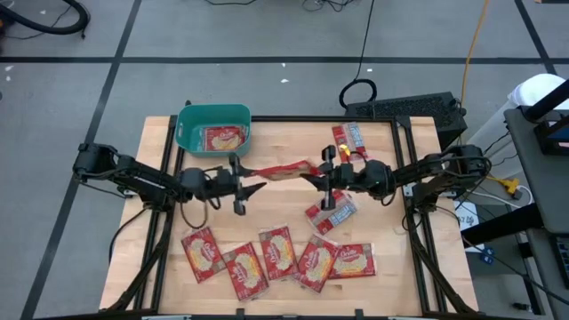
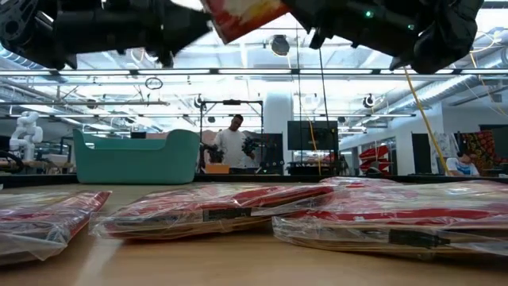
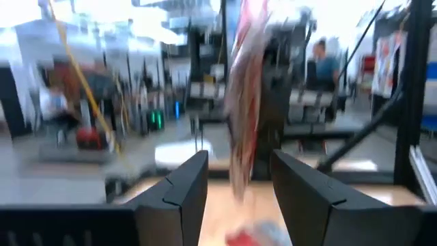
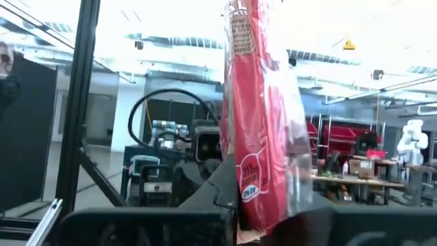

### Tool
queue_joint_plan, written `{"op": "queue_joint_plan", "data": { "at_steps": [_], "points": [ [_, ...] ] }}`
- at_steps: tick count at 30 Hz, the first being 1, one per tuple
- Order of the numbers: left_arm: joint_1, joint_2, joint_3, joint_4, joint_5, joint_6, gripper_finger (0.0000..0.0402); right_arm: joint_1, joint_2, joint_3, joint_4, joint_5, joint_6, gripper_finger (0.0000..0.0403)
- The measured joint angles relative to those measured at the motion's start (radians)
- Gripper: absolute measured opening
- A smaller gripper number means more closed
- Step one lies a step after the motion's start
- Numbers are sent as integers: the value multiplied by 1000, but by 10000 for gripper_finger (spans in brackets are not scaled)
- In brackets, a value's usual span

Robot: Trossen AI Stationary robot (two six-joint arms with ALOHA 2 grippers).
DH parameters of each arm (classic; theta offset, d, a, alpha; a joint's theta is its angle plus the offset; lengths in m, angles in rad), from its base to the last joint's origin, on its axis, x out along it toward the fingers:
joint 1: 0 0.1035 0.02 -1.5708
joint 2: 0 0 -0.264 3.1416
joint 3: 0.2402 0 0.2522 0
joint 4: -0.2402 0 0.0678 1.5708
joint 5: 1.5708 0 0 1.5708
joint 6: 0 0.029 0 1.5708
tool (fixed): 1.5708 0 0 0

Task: Sort popcorn bags into baskets
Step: Put the red popcorn bag into the green bin

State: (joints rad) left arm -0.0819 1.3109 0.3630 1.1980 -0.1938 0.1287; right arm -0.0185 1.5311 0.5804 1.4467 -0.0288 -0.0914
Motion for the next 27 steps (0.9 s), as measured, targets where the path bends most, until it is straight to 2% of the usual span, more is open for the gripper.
{"op": "queue_joint_plan", "data": {
  "at_steps": [5,11,14,19,20,24,27],
  "points": [
    [23,0,13,61,28,23,161,0,1,0,9,1,-1,13],
    [48,36,77,51,152,22,156,-1,1,0,8,0,-2,13],
    [56,56,106,30,161,40,125,-1,1,0,9,1,-3,13],
    [89,48,106,1,167,40,27,-2,1,0,14,7,-36,13],
    [96,38,106,-12,171,32,19,-2,1,0,12,13,-38,13],
    [139,-13,106,-88,186,-22,30,-2,1,2,-29,83,-37,18],
    [174,-87,106,-201,198,-22,33,-12,1,1,-88,96,-20,40]
  ]
}}
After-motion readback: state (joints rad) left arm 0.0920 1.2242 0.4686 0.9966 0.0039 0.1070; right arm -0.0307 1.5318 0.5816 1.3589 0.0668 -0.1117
